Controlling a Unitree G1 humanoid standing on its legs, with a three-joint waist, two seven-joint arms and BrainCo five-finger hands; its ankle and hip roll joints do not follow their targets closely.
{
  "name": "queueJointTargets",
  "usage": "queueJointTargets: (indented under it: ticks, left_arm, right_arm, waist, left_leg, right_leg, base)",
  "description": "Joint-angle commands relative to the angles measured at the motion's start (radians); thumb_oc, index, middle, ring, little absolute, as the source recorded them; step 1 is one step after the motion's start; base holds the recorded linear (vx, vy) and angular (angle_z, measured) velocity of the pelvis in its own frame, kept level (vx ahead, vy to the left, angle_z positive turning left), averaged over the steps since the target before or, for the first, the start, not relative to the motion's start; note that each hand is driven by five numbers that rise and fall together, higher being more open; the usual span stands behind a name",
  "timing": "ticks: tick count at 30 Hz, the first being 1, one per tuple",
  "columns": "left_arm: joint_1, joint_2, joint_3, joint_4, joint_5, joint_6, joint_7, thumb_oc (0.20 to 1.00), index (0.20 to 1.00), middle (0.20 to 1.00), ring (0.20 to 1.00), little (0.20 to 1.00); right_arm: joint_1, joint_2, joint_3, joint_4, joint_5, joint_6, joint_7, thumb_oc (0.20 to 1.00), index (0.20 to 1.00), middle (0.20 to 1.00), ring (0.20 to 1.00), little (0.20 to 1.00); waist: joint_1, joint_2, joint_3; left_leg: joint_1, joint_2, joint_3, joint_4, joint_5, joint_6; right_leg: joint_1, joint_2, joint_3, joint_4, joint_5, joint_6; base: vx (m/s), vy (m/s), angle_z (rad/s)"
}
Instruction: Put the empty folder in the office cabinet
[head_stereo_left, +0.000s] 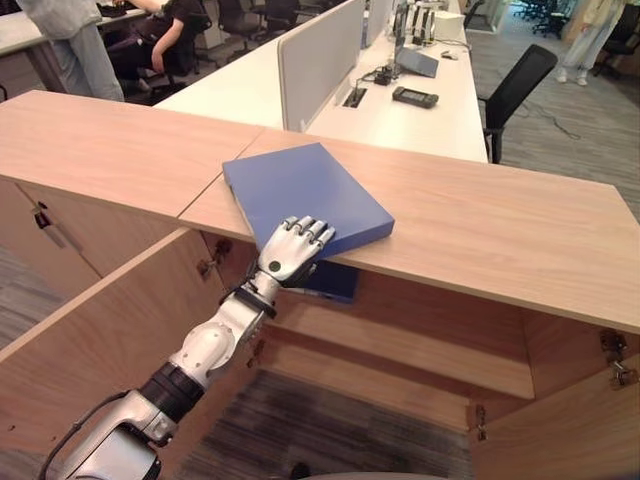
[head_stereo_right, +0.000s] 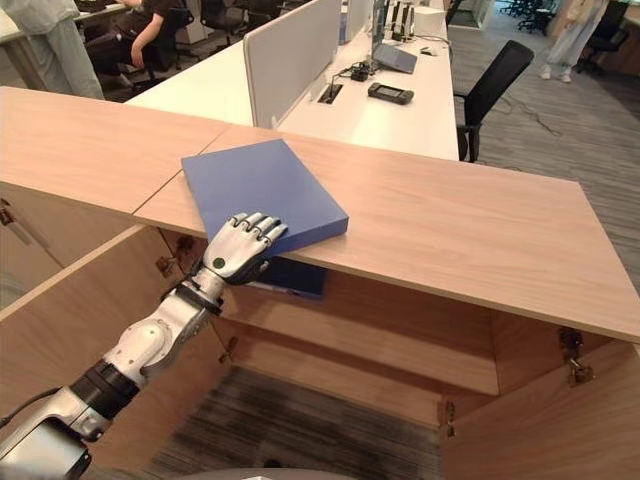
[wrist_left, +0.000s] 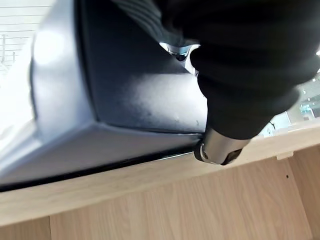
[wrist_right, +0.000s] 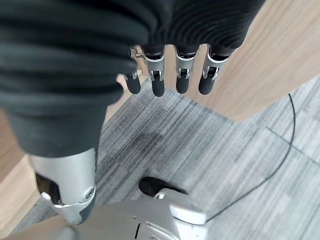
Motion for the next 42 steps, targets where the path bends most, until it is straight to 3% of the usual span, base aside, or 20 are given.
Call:
queueJointTargets:
  ticks: [1, 23, 28, 32, 40, 42]
  left_arm:
    - [0.023, 0.005, 0.067, -0.011, -0.143, -0.033, -0.014, 0.2, 0.2, 0.2, 0.2, 0.2]
    - [0.132, 0.039, 0.279, -0.379, -0.415, -0.143, -0.002, 0.2, 0.2, 0.2, 0.2, 0.2]
    - [0.122, 0.045, 0.286, -0.462, -0.496, -0.17, -0.032, 0.2, 0.2, 0.2, 0.2, 0.2]
    - [0.107, 0.04, 0.244, -0.555, -0.707, -0.205, -0.119, 0.2, 0.2, 0.2, 0.2, 0.2]
    - [0.129, 0.023, 0.285, -0.563, -1.004, -0.201, -0.149, 0.2, 0.2, 0.2, 0.2, 0.2]
    - [0.135, 0.003, 0.295, -0.555, -1.18, -0.196, -0.179, 0.2, 0.2, 0.2, 0.2, 0.2]
  right_arm:
    - [-0.004, 0.005, -0.005, 0.017, 0.007, -0.009, -0.02, 1.0, 1.0, 1.0, 1.0, 1.0]
    - [0.027, 0.016, -0.024, 0.007, -0.003, -0.03, -0.024, 1.0, 1.0, 1.0, 1.0, 1.0]
    - [0.029, 0.014, -0.027, 0.006, 0.001, -0.033, -0.02, 1.0, 1.0, 1.0, 1.0, 1.0]
    - [0.035, 0.006, -0.03, -0.006, 0.002, -0.038, -0.015, 1.0, 1.0, 1.0, 1.0, 1.0]
    - [0.039, 0.005, -0.027, -0.009, -0.014, -0.024, 0.005, 1.0, 1.0, 1.0, 1.0, 1.0]
    - [0.036, 0.003, -0.028, -0.006, -0.018, -0.017, 0.018, 1.0, 1.0, 1.0, 1.0, 1.0]
  waist:
    - [0.013, -0.055, -0.01]
    - [0.016, -0.053, -0.013]
    - [0.014, -0.052, -0.013]
    - [0.007, -0.051, -0.012]
    - [0.008, -0.048, -0.016]
    - [0.009, -0.046, -0.019]
  left_leg:
    - [0.012, -0.053, -0.018, 0.003, -0.098, 0.027]
    - [0.014, -0.057, -0.019, 0.003, -0.1, 0.027]
    - [0.016, -0.058, -0.019, 0.003, -0.099, 0.026]
    - [0.013, -0.058, -0.017, 0.003, -0.098, 0.026]
    - [0.016, -0.055, -0.014, 0.003, -0.097, 0.022]
    - [0.024, -0.053, -0.015, 0.003, -0.104, 0.021]
  right_leg:
    - [-0.043, 0.008, -0.037, 0.006, 0.076, 0.078]
    - [-0.042, 0.003, -0.043, 0.006, 0.08, 0.081]
    - [-0.042, 0.003, -0.044, 0.006, 0.082, 0.082]
    - [-0.045, 0.003, -0.041, 0.006, 0.084, 0.086]
    - [-0.041, -0.001, -0.039, 0.006, 0.085, 0.089]
    - [-0.033, -0.002, -0.039, 0.006, 0.079, 0.088]
  base:
    - [0.0, 0.0, 0.0]
    - [0.0, 0.0, 0.0]
    - [0.0, 0.0, 0.0]
    - [0.0, 0.0, 0.0]
    - [0.0, 0.0, 0.0]
    - [0.0, 0.0, 0.0]
